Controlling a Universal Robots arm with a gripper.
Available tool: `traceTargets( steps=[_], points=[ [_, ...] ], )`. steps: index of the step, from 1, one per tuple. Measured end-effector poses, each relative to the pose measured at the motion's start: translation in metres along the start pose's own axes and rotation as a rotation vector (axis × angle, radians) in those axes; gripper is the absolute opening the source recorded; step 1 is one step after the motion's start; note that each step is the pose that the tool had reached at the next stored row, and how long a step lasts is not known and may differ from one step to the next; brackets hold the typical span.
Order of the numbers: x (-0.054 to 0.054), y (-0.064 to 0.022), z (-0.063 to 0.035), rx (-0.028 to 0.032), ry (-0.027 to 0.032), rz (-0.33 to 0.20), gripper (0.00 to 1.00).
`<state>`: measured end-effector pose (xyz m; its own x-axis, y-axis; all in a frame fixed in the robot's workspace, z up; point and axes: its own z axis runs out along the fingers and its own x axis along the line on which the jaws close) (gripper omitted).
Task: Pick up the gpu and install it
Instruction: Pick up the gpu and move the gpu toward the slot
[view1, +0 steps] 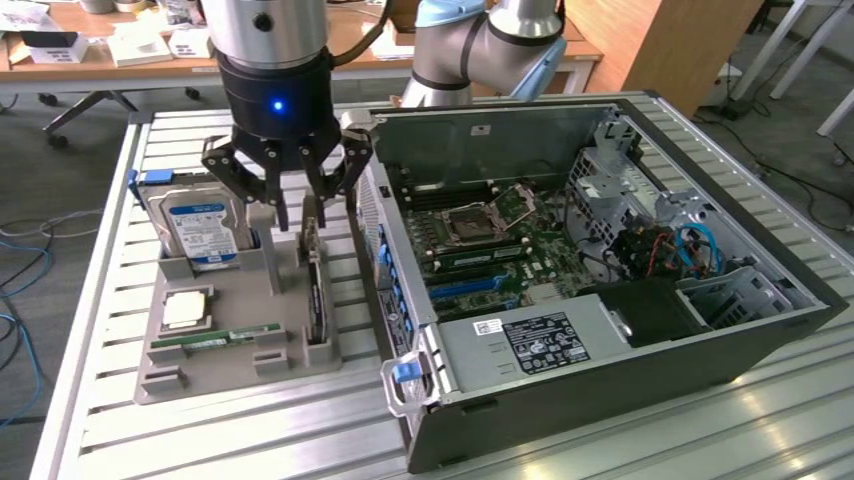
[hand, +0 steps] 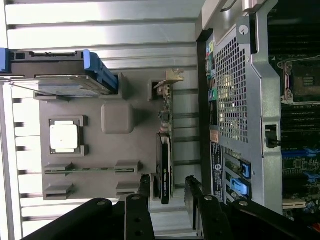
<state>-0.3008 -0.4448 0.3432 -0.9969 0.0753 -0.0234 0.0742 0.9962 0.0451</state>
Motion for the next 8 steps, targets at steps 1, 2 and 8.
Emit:
traceTargets(
  steps=[1,2,8],
  points=[
    [0.000,-0.0001,0.0011,0.0000,0.0000,0.000,0.41],
    [0.000,-0.0001,0.0024,0.0001,0.0001,0.000,0.41],
    [0.000,-0.0006,0.0126,0.0000,0.0000,0.000,0.41]
  ],
)
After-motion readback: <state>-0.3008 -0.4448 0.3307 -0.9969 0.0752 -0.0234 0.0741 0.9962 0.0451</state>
